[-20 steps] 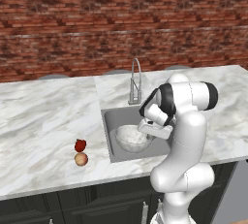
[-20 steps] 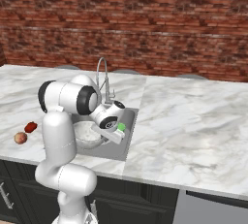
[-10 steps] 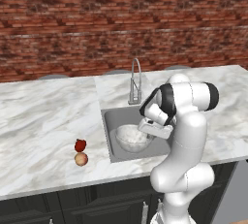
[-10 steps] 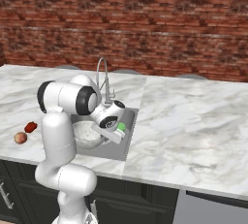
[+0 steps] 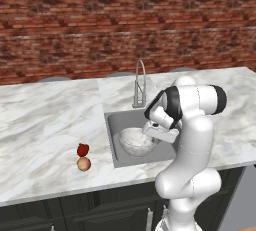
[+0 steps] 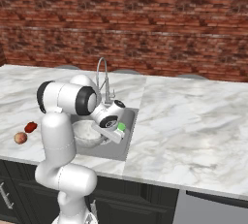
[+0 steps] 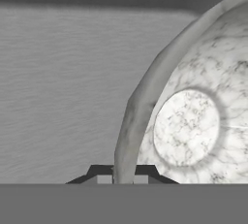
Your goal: Remove the peach and bell pepper from the sink. Then move the bowl and cup from the counter to the sink for washing.
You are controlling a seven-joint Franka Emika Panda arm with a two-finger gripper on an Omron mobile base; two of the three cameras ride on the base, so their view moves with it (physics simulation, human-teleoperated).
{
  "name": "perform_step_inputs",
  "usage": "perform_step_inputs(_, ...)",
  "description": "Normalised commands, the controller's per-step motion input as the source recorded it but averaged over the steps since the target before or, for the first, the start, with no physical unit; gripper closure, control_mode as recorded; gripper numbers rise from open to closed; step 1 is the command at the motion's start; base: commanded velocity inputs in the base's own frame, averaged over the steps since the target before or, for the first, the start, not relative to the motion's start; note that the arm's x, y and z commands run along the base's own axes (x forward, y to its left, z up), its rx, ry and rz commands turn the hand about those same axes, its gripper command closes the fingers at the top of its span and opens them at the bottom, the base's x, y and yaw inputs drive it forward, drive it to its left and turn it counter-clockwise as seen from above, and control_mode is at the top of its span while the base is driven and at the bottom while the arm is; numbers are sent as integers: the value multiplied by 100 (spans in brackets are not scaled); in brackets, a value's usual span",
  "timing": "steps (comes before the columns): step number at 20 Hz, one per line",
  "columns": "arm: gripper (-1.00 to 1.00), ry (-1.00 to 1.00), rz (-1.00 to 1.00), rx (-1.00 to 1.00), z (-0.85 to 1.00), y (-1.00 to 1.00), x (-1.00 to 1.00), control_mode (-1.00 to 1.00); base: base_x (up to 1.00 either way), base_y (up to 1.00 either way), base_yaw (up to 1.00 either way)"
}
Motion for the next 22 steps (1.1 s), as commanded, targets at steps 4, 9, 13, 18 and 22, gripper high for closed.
perform_step_inputs(4, 100, 0, -5, 0, 0, -6, 0, -100, 0, 0, 0)
perform_step_inputs(9, 100, 0, -6, 0, 0, -2, 0, -100, 0, 0, 0)
perform_step_inputs(13, 100, 0, -5, -1, 0, 0, 0, -100, 0, 0, 0)
perform_step_inputs(18, -100, 0, -4, -2, 0, 0, 0, -100, 0, 0, 0)
perform_step_inputs(22, -100, 0, -3, 0, 0, 0, 0, -100, 0, 0, 0)
